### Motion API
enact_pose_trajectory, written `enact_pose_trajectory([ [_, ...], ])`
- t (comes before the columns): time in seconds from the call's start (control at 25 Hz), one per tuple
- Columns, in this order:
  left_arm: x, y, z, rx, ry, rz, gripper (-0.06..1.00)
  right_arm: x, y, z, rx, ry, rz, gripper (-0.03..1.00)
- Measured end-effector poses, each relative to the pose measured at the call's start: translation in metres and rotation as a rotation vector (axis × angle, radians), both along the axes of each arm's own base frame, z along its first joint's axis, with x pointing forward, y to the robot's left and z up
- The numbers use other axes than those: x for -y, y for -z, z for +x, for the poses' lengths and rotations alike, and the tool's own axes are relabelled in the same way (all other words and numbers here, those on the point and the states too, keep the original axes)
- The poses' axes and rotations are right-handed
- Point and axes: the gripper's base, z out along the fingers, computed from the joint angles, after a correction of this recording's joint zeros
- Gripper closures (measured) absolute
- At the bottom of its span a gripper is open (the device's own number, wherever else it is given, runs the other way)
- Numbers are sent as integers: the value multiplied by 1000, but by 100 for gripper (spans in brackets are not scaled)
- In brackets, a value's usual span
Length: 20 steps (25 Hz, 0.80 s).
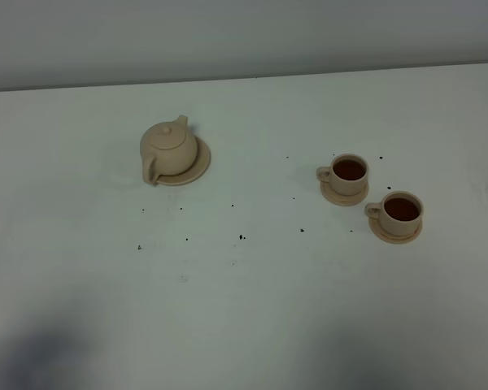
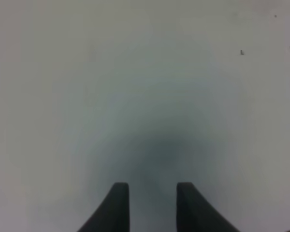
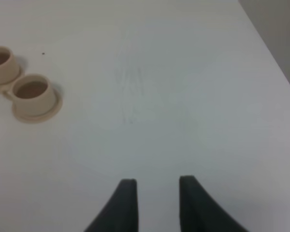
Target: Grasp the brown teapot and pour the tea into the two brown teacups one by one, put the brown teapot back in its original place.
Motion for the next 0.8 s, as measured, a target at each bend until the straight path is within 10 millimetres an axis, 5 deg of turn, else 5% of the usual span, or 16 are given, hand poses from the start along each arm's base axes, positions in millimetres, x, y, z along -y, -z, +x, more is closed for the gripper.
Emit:
enact_pose_trajectory([
  [0.4,3,0,-28,189,22,15,66,0,0,0,0,0,0,72],
  [0.8,3,1,-28,187,24,17,66,0,0,0,0,0,0,72],
])
